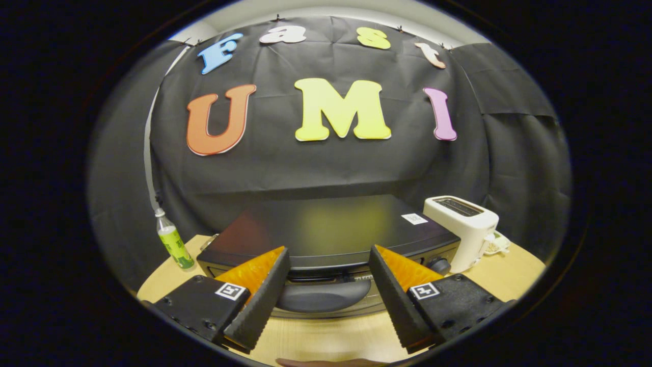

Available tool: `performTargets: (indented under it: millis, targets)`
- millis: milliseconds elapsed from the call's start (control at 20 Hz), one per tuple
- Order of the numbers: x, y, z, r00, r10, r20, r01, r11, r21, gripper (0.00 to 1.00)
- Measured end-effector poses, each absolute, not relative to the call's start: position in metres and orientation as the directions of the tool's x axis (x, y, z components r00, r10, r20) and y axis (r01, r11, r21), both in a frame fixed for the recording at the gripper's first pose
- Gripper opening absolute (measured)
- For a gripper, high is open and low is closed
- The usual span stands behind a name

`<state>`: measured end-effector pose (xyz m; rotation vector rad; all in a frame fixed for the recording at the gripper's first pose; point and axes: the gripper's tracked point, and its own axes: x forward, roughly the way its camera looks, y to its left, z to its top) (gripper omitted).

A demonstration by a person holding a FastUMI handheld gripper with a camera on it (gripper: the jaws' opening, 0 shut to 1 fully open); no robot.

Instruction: Open the toaster oven, put the food inside, and close the toaster oven door.

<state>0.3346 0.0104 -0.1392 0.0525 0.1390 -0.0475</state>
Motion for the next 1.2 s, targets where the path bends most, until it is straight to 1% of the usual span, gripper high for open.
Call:
performTargets:
  millis: [150,200,400,500,750,950,1200]
  targets:
    - [0.331,0.011,-0.143,0.99,-0.032,-0.138,0.045,0.994,0.094,1.0]
    - [0.33,0.013,-0.15,0.986,-0.02,-0.163,0.041,0.991,0.126,1.0]
    - [0.322,0.01,-0.155,0.99,-0.046,-0.13,0.049,0.999,0.016,0.99]
    - [0.317,0.01,-0.158,0.989,-0.041,-0.141,0.047,0.998,0.037,0.98]
    - [0.292,0.009,-0.17,0.986,-0.036,-0.16,0.038,0.999,0.01,0.98]
    - [0.264,0.008,-0.19,0.977,-0.022,-0.214,0.025,1.0,0.012,0.98]
    - [0.234,0.007,-0.223,0.948,0.017,-0.318,0.0,0.999,0.052,0.97]
